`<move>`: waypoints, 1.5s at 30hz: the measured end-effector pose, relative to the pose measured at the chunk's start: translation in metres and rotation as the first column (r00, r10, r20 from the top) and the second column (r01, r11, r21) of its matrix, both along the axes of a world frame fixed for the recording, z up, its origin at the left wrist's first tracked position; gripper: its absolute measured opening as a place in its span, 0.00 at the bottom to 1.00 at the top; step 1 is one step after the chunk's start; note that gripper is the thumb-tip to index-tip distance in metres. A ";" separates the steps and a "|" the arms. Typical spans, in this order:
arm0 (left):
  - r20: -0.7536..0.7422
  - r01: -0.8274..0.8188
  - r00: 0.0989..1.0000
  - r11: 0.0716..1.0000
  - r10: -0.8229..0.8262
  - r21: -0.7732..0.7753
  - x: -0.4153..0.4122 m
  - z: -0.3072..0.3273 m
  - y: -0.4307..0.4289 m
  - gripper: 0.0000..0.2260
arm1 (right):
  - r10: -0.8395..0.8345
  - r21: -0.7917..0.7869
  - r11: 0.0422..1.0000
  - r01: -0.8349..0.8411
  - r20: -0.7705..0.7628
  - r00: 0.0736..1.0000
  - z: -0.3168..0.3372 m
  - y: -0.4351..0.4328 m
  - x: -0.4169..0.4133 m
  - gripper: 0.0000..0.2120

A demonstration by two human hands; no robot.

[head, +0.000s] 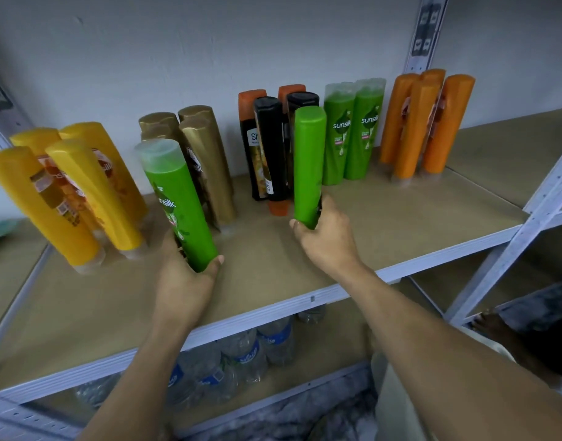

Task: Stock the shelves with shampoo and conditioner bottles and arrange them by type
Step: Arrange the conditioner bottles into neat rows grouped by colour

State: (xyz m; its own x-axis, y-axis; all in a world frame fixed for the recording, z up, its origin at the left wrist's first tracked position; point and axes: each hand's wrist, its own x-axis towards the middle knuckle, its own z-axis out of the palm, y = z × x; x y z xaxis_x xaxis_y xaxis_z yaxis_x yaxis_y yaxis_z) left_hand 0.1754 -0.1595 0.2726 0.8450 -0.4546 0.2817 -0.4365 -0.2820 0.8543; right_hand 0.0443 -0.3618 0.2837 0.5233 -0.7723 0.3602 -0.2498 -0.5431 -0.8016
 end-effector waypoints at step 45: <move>-0.048 0.087 0.995 0.994 -0.084 0.073 -0.063 0.021 -0.038 0.24 | -0.243 -0.303 0.952 0.037 -0.683 0.689 -0.008 -0.133 -0.121 0.34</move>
State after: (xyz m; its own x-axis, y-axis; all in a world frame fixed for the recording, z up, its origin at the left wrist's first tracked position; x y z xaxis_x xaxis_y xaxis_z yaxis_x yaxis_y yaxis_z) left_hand 0.1122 -0.1971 0.2934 0.8132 -0.5441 0.2066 -0.4233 -0.3094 0.8516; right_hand -0.0767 -0.4953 0.2754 0.5930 -0.7969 0.1158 -0.7724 -0.6035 -0.1979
